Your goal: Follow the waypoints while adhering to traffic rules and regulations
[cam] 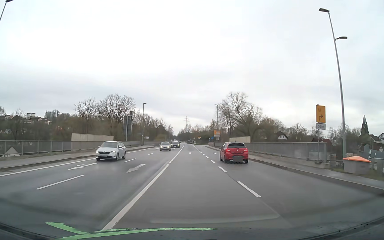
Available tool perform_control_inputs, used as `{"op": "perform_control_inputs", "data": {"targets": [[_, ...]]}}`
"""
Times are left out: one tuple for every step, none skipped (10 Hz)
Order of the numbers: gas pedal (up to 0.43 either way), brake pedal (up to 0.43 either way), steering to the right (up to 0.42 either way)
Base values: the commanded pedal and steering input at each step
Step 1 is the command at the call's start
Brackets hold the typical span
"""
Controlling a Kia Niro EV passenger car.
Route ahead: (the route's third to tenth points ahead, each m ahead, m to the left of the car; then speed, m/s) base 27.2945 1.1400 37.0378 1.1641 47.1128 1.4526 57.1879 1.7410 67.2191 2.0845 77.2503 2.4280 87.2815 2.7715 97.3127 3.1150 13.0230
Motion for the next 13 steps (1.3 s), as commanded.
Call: {"op": "perform_control_inputs", "data": {"targets": [[0.197,0.0,0.002],[0.197,0.0,0.003],[0.197,0.0,0.002],[0.197,0.0,0.002],[0.197,0.0,0.002],[0.197,0.0,0.002],[0.209,0.0,0.002],[0.209,0.0,0.002],[0.209,0.0,0.001],[0.209,0.0,0.001],[0.209,0.0,0.001],[0.209,0.0,0.001],[0.209,0.0,0.001]]}}
